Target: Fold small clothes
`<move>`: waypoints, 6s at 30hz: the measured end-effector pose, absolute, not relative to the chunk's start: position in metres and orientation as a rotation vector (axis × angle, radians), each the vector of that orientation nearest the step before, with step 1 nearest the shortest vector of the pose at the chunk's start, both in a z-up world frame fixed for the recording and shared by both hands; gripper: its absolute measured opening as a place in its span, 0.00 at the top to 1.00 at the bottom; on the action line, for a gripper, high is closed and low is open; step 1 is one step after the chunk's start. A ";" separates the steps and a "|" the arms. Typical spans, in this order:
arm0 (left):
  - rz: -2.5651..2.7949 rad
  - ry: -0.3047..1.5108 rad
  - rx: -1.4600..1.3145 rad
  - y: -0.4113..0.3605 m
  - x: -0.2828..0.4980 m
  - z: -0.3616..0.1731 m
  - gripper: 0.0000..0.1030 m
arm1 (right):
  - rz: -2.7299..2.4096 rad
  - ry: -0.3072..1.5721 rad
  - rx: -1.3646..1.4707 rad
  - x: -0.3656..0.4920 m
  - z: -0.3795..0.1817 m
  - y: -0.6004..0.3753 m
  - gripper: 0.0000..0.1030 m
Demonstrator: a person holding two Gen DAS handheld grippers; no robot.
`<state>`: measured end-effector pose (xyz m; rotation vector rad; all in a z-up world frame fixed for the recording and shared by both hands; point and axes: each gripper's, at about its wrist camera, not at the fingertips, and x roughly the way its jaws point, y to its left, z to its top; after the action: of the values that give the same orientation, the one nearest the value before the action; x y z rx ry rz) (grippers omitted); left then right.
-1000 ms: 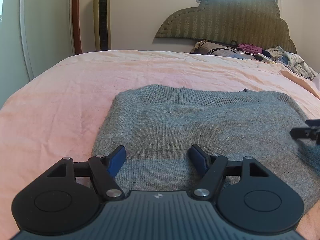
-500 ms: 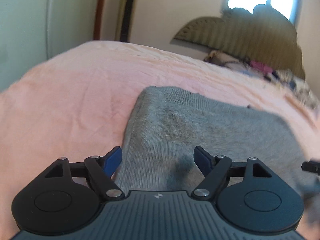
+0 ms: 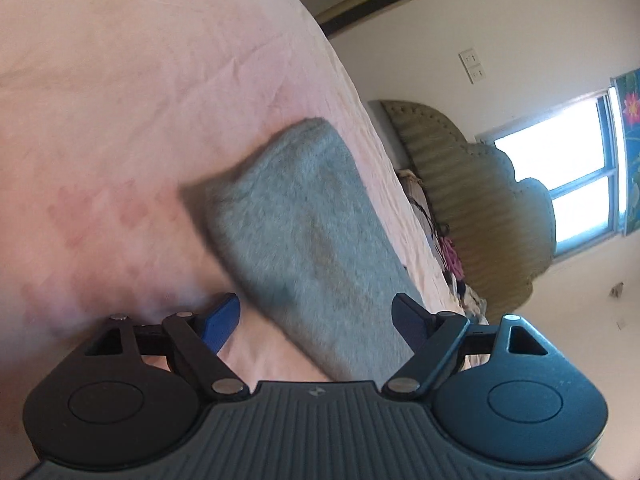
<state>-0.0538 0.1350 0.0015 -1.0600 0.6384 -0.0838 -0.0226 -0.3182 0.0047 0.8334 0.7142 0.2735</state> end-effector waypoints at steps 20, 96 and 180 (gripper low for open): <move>-0.059 0.749 -0.834 0.153 -0.087 0.016 0.96 | 0.345 0.776 0.776 -0.070 0.018 -0.333 0.88; -0.510 0.596 0.173 -0.215 -0.072 0.038 0.95 | 0.650 0.876 0.499 0.137 0.045 -0.312 0.84; -0.303 0.775 -0.273 0.039 -0.024 0.055 0.52 | 0.616 0.890 0.575 0.060 0.004 -0.261 0.51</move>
<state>-0.0243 0.0394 0.0555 -0.2727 0.7747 -0.3033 0.0595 -0.2609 0.0038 0.5745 0.8902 0.6161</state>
